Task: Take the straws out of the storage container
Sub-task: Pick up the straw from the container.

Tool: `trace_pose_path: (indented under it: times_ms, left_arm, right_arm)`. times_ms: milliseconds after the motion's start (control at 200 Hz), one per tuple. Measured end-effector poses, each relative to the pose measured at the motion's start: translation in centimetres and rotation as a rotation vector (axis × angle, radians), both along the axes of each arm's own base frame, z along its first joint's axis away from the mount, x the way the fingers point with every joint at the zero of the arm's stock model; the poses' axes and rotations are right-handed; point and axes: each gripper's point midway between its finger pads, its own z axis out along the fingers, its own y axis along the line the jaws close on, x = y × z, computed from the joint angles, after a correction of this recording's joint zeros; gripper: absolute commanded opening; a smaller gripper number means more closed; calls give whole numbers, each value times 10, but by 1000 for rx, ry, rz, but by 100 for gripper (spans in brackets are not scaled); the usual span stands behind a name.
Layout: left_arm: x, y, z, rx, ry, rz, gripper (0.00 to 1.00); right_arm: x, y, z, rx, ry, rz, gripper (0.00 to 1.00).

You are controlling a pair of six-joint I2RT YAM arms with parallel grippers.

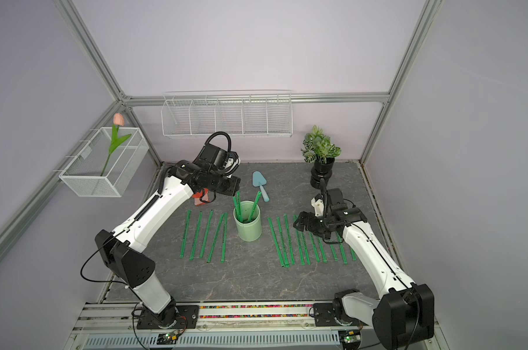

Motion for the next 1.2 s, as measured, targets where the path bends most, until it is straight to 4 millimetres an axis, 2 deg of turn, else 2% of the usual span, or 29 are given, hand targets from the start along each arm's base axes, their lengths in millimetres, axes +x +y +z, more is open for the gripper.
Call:
trace_pose_path:
  times_ms: [460, 590, 715, 820, 1205]
  left_arm:
    - [9, -7, 55, -88, -109, 2, 4]
    - [5, 2, 86, -89, -155, 25, 4]
    - [-1, 16, 128, -103, -233, 57, 4]
    - [-11, 30, 150, -106, -279, 84, 3]
    - [-82, 105, 237, -185, -486, 206, 3]
  right_arm:
    - [2, 1, 1, 5, -9, 1, 89]
    - [3, 2, 2, 9, -18, 2, 89]
    - [4, 3, 3, 15, -25, 5, 89]
    - [5, 3, 4, 19, -29, 6, 89]
    - [3, 5, 3, 29, -27, 12, 89]
